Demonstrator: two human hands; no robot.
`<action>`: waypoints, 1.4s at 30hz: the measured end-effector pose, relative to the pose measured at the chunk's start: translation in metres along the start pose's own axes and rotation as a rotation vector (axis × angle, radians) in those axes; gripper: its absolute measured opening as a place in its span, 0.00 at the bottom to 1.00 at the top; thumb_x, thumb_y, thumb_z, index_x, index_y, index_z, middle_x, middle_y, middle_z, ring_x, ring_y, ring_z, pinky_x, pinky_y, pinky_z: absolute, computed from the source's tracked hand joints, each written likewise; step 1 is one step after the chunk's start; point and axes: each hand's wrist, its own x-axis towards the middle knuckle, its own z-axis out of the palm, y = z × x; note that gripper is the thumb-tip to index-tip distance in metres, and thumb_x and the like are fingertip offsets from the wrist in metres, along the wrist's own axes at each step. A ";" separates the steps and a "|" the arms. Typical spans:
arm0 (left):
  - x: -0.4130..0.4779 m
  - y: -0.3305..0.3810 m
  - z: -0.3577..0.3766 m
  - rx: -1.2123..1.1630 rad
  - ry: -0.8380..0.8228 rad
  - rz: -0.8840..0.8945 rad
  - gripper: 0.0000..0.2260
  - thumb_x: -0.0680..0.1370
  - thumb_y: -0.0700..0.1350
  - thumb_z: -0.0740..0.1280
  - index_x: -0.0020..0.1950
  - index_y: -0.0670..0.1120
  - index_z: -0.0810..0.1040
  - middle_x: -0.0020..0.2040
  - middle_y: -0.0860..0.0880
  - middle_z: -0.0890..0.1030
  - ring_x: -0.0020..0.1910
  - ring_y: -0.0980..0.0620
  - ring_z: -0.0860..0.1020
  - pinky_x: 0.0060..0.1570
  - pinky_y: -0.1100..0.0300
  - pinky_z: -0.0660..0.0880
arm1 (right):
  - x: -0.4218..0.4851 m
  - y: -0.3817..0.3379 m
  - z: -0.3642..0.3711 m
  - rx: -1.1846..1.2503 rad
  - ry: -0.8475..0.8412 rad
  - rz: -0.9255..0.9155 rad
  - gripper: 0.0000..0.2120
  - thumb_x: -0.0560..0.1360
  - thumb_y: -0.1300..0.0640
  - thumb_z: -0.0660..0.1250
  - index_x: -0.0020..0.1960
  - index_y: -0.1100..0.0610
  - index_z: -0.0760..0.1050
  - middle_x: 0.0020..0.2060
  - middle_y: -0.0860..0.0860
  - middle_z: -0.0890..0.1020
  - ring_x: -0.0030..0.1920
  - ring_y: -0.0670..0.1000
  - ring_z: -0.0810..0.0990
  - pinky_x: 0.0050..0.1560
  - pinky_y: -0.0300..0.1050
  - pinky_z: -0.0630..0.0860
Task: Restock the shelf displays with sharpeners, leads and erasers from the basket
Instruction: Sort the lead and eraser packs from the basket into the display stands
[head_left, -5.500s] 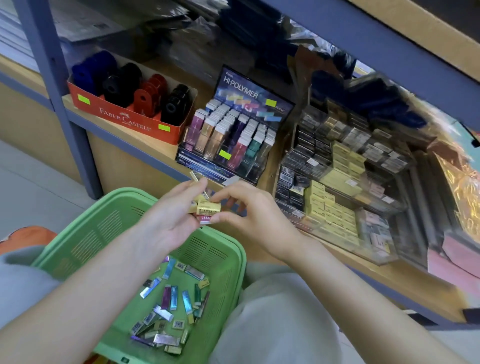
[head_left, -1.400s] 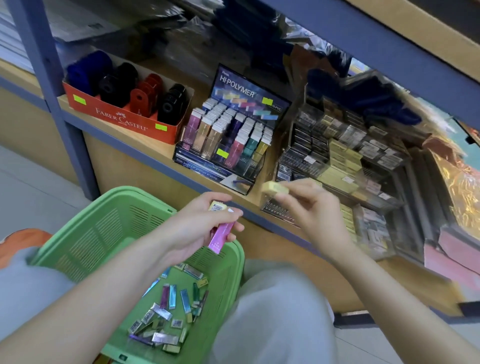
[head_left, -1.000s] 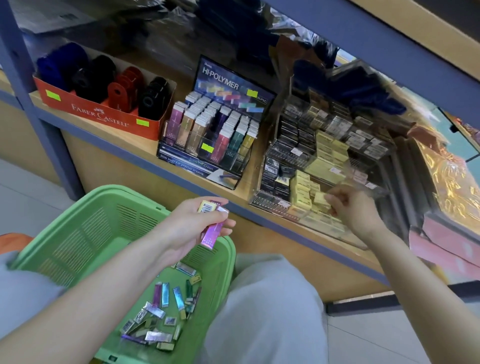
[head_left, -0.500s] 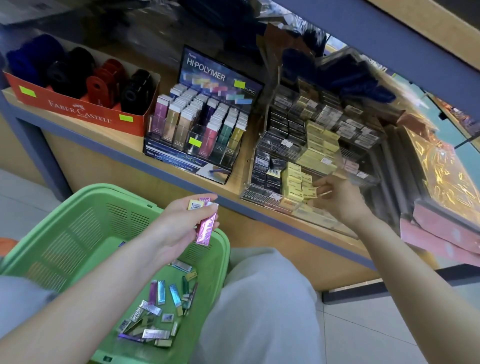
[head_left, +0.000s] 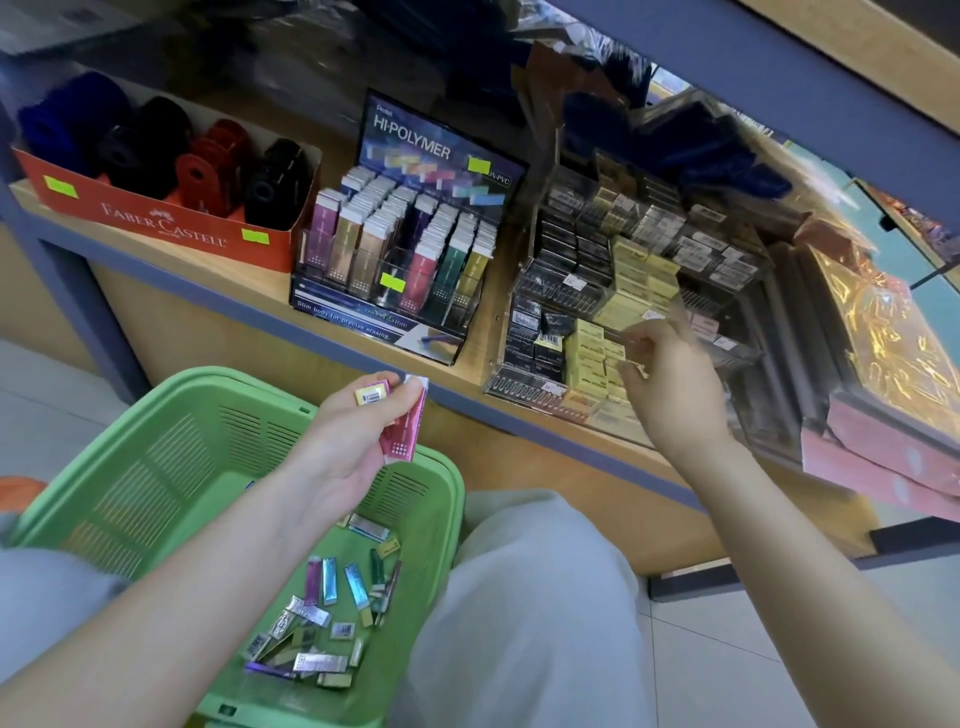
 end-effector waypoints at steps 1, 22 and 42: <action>0.000 0.000 0.000 -0.006 0.003 0.008 0.07 0.75 0.41 0.69 0.51 0.44 0.74 0.40 0.47 0.77 0.38 0.53 0.73 0.40 0.59 0.72 | -0.002 -0.012 -0.001 0.046 0.009 -0.026 0.11 0.75 0.64 0.66 0.57 0.57 0.76 0.50 0.52 0.78 0.45 0.49 0.78 0.43 0.37 0.74; -0.028 0.034 -0.035 -0.015 0.034 0.159 0.10 0.79 0.47 0.63 0.56 0.42 0.73 0.42 0.47 0.77 0.38 0.54 0.74 0.40 0.58 0.71 | -0.035 -0.174 0.024 0.711 -0.462 -0.213 0.06 0.73 0.59 0.71 0.49 0.53 0.76 0.40 0.50 0.81 0.39 0.45 0.80 0.44 0.39 0.79; -0.031 0.064 -0.059 -0.159 0.128 0.084 0.05 0.81 0.37 0.58 0.46 0.40 0.69 0.40 0.43 0.74 0.36 0.50 0.73 0.38 0.57 0.74 | 0.093 -0.178 0.021 0.290 -0.156 -0.226 0.04 0.75 0.58 0.67 0.47 0.57 0.73 0.35 0.47 0.74 0.43 0.50 0.75 0.45 0.41 0.71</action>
